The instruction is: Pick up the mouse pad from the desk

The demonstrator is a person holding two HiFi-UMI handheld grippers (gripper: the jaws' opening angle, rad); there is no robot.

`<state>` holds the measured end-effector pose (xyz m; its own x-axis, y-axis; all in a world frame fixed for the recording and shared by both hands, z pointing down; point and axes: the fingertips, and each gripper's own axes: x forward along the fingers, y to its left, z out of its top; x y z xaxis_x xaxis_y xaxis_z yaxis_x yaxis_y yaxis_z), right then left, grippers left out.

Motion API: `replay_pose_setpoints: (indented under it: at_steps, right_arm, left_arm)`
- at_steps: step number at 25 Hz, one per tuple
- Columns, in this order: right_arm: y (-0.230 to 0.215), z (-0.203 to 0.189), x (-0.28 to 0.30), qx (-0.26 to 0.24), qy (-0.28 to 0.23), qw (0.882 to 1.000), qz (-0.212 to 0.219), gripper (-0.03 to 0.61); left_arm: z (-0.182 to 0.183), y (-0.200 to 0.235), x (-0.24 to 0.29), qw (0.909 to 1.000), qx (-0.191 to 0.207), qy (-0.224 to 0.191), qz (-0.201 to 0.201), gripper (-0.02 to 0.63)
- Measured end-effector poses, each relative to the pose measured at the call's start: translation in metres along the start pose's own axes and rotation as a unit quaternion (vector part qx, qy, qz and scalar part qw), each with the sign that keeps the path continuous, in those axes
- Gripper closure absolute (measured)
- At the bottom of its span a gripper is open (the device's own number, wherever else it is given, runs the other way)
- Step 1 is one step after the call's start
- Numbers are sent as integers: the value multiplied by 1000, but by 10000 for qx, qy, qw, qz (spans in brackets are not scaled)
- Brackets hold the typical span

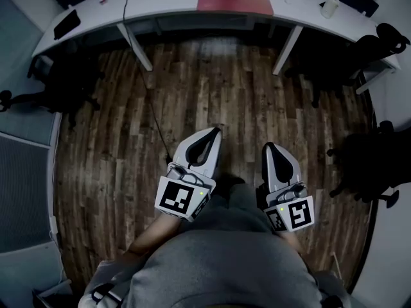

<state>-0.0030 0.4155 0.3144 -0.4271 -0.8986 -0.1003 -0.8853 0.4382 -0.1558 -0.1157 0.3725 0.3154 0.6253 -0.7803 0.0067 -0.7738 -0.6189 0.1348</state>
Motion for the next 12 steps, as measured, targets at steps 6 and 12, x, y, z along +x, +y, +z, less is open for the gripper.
replay_pose_setpoints:
  at_steps: [6, 12]
  right_arm:
    - [-8, -8, 6, 24, 87, 9998, -150, 577]
    - [-31, -7, 25, -35, 28, 9999, -145, 577]
  left_arm:
    - [-5, 7, 10, 9999, -78, 63, -91, 615]
    - [-2, 16, 37, 9999, 0, -35, -106, 615]
